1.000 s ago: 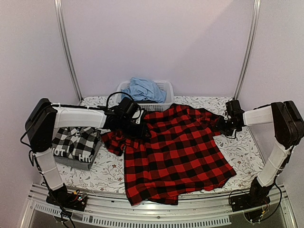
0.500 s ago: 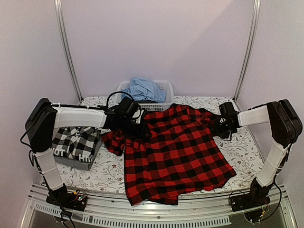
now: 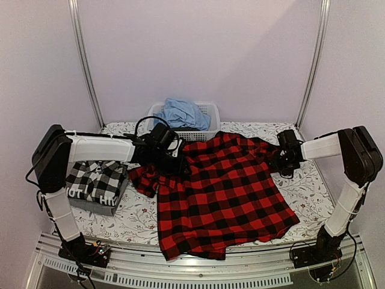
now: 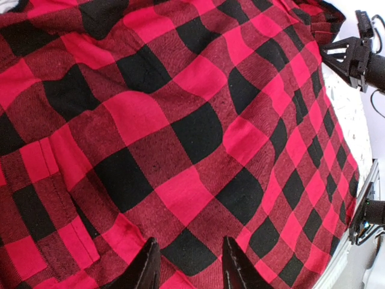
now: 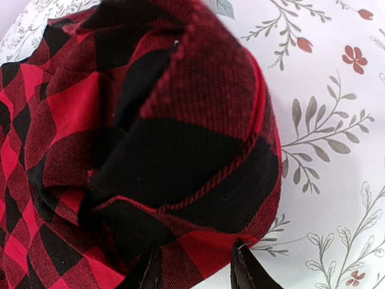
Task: Fold and stack the long sleeve shirts
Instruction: Pick up the sleeve from the center of the board.
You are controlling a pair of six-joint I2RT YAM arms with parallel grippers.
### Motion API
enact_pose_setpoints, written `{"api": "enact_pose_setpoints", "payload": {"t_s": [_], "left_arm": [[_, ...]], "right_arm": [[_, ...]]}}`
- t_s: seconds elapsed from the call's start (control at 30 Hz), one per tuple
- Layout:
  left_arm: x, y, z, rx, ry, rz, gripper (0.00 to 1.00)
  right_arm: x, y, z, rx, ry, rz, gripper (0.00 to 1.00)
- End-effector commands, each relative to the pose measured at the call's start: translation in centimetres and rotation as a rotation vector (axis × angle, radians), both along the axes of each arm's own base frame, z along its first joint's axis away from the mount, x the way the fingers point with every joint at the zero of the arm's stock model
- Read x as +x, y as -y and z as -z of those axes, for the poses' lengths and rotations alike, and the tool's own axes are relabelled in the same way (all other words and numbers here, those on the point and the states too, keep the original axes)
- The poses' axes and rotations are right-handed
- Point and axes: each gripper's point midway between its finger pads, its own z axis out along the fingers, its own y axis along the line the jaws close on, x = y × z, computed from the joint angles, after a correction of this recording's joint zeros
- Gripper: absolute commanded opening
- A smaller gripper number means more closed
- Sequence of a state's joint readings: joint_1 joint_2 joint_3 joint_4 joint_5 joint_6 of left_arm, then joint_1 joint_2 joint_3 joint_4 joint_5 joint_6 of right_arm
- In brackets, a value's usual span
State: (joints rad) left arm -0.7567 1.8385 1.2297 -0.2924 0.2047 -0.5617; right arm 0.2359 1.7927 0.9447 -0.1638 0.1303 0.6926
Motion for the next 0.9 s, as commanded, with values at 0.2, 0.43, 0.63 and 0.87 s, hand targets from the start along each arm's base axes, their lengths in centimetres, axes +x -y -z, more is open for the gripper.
{"api": "enact_pose_setpoints", "payload": {"t_s": [0.2,0.43,0.63,0.87], "left_arm": [[-0.1,0.8,-0.7,-0.019,0.009,0.013,0.35],[-0.2,0.6,-0.8,-0.012,0.017,0.012,0.35],[-0.3,0.3,-0.7,-0.007,0.017,0.007,0.35],[-0.1,0.1,-0.8,-0.004,0.023,0.003,0.34]], "right_arm": [[-1.3,0.3,2.3,-0.160,-0.135,-0.032,0.41],[-1.8,0.6,3.2,-0.180,-0.171,-0.045,0.10],[-1.1,1.8,2.0,-0.170,-0.147,-0.027,0.00],[0.5,4.0,-2.3,-0.163,-0.052,0.004,0.00]]}}
